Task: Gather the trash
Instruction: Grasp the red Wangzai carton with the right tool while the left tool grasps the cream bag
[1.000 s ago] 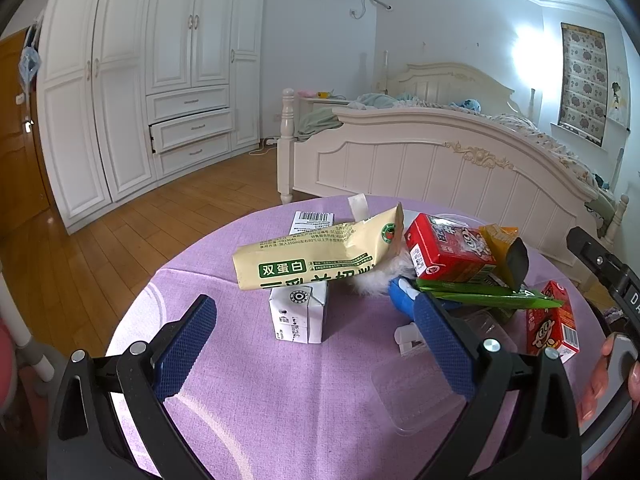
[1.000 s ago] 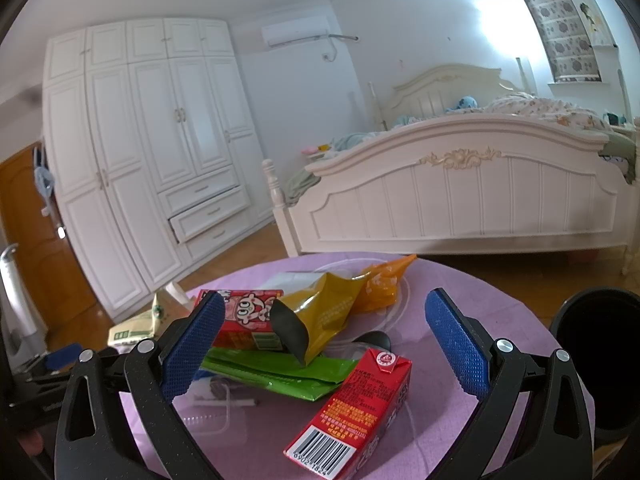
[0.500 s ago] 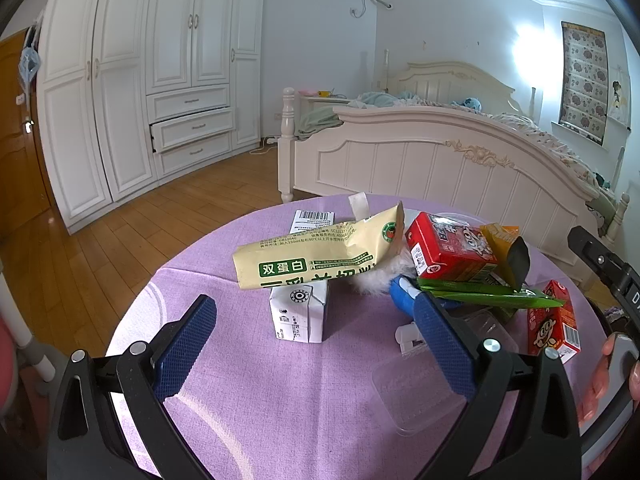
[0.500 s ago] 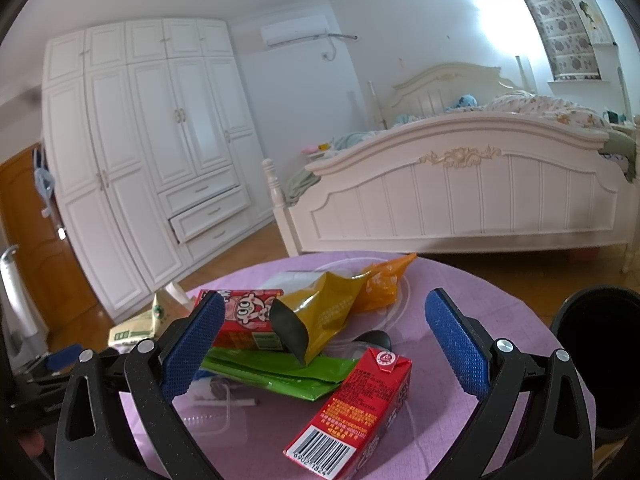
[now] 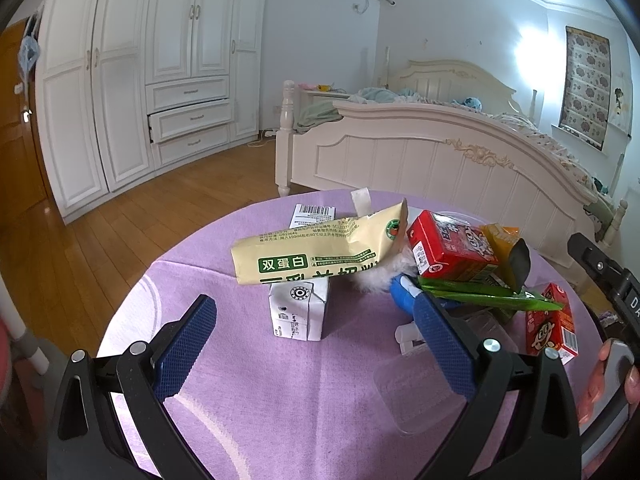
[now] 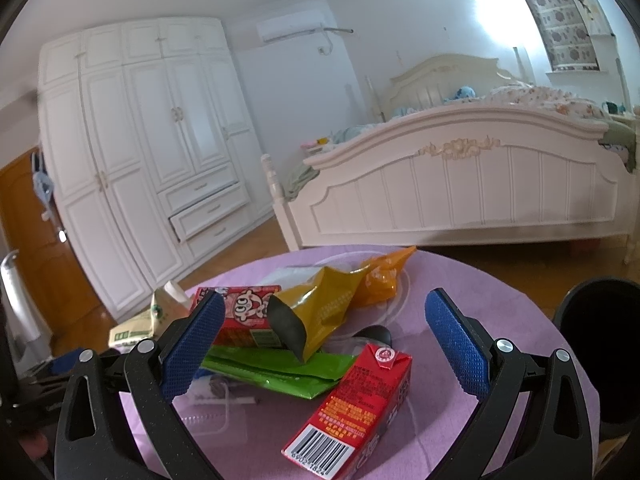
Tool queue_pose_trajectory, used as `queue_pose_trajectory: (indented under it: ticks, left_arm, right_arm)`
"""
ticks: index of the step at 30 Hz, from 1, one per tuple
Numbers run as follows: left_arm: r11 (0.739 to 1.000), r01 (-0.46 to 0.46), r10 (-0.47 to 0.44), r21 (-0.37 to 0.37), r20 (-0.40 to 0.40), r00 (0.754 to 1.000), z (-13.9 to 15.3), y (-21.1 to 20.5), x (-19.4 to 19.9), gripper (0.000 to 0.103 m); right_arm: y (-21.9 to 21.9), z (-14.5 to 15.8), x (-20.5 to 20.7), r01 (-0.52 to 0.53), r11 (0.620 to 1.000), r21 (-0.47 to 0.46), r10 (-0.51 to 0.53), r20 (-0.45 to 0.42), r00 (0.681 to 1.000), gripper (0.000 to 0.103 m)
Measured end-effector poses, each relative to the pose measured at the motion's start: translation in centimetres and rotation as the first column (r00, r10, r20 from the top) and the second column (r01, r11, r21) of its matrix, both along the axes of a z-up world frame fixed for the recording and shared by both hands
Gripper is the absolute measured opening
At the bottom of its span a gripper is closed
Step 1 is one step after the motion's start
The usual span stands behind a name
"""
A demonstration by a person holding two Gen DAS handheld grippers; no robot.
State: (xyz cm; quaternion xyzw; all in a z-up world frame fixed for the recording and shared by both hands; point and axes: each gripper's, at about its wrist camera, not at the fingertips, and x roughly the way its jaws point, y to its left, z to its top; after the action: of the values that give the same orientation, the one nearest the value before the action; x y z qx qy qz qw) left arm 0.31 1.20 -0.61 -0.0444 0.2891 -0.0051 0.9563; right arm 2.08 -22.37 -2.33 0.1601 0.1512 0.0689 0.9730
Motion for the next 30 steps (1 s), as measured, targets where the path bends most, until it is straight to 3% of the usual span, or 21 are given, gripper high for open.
queue_pose_trajectory:
  ticks: [2, 5, 8, 10, 11, 14, 15, 17, 19, 20, 22, 25, 27, 30]
  left_arm:
    - [1.000, 0.014, -0.014, -0.019, -0.002, 1.000, 0.3, 0.5, 0.1, 0.098]
    - [0.998, 0.051, -0.053, 0.039, 0.025, 0.998, 1.1, 1.5, 0.5, 0.098]
    - [0.991, 0.116, -0.119, 0.061, 0.054, 0.991, 2.0, 3.0, 1.4, 0.098]
    - [0.981, 0.178, -0.185, 0.079, 0.096, 0.978, 2.6, 3.5, 2.0, 0.098]
    - [0.966, 0.228, -0.240, 0.118, 0.098, 0.966, 2.9, 3.6, 2.5, 0.098]
    - [0.895, 0.338, -0.354, 0.291, 0.001, 0.935, 2.9, 2.7, 5.0, 0.098]
    - [0.877, 0.365, -0.387, 0.311, 0.009, 0.922, 3.0, 2.4, 5.3, 0.098]
    - [0.817, 0.445, -0.467, 0.368, -0.031, 0.884, 3.0, 1.4, 6.4, 0.098]
    - [0.779, 0.514, -0.533, 0.360, -0.052, 0.845, 2.4, 1.1, 6.3, 0.098]
    - [0.743, 0.541, -0.564, 0.393, -0.067, 0.823, 2.2, 0.4, 6.7, 0.098]
    - [0.715, 0.566, -0.585, 0.411, -0.092, 0.806, 1.5, 0.1, 7.4, 0.098]
    - [0.726, 0.588, -0.578, 0.357, -0.147, 0.803, 0.2, 0.8, 9.6, 0.096]
    - [0.732, 0.599, -0.581, 0.325, -0.160, 0.798, -0.2, 0.9, 10.3, 0.077]
    - [0.756, 0.583, -0.563, 0.298, -0.159, 0.811, -1.0, 1.3, 10.3, 0.071]
  right_arm:
    - [0.0, 0.0, 0.4, -0.013, 1.000, 0.009, 0.014, -0.024, 1.000, 0.099]
    - [-0.1, 0.5, 1.8, -0.091, 0.995, 0.025, 0.093, -0.097, 0.991, 0.099]
    - [0.4, 1.9, 4.4, -0.241, 0.969, 0.049, 0.246, -0.188, 0.951, 0.099]
    - [1.6, 3.2, 5.5, -0.317, 0.948, 0.013, 0.312, -0.218, 0.925, 0.099]
    - [2.2, 3.7, 5.9, -0.347, 0.938, -0.007, 0.337, -0.226, 0.914, 0.099]
    - [5.2, 4.8, 7.9, -0.437, 0.897, -0.063, 0.401, -0.297, 0.867, 0.099]
    - [6.6, 4.8, 8.9, -0.461, 0.885, -0.070, 0.414, -0.336, 0.846, 0.099]
    - [8.2, 4.5, 10.0, -0.488, 0.870, -0.072, 0.430, -0.377, 0.821, 0.099]
    - [10.1, 4.0, 11.0, -0.526, 0.841, -0.122, 0.438, -0.416, 0.797, 0.099]
    - [10.9, 3.7, 11.4, -0.544, 0.825, -0.155, 0.438, -0.433, 0.788, 0.099]
    - [12.3, 3.1, 12.6, -0.589, 0.780, -0.212, 0.439, -0.486, 0.756, 0.099]
    - [13.5, 2.0, 14.1, -0.603, 0.746, -0.282, 0.385, -0.555, 0.737, 0.099]
    - [13.6, 1.3, 14.7, -0.604, 0.750, -0.270, 0.364, -0.593, 0.718, 0.099]
    - [13.2, 1.1, 14.8, -0.605, 0.767, -0.214, 0.385, -0.600, 0.701, 0.097]
